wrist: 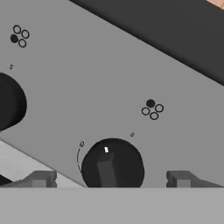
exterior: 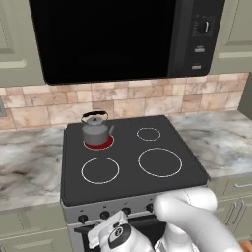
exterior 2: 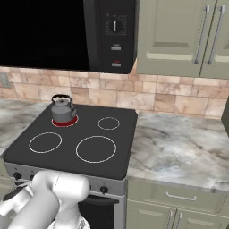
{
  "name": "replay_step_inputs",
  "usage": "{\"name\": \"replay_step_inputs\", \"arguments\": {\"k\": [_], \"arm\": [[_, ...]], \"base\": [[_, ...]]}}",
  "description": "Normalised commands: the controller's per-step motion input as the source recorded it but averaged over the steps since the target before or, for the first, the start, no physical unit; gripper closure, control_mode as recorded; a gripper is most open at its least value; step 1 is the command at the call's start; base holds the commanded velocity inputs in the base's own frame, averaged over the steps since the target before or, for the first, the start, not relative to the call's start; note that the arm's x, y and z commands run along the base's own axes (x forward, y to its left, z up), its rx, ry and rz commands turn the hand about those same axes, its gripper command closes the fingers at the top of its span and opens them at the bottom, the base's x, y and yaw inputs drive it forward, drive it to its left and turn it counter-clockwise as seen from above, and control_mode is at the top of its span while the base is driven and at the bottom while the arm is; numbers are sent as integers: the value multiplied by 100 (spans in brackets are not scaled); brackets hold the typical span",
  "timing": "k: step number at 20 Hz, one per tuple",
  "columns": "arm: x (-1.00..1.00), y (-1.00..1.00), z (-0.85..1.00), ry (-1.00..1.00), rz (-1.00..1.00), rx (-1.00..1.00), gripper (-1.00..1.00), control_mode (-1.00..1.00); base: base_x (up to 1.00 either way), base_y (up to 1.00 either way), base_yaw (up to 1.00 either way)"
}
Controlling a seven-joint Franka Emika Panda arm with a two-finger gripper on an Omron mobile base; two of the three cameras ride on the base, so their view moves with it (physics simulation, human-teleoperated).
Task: The kettle is done boiling. Turn off the stove, then wait for 300 timesteps before moving the kettle to the dining table.
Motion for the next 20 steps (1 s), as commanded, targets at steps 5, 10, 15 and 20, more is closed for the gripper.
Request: {"name": "replay_step_inputs", "arguments": {"k": [5, 10, 15, 20], "arm": [[17, 7, -14, 0, 0, 0, -100, -100], [13, 4, -8, 0, 0, 0, -100, -100], [8, 2, -6, 0, 0, 0, 100, -100], [7, 2, -2, -1, 0, 1, 100, -100]], "base": [[0, 0, 0], [0, 0, 0], [0, 0, 0], [0, 0, 0]]}}
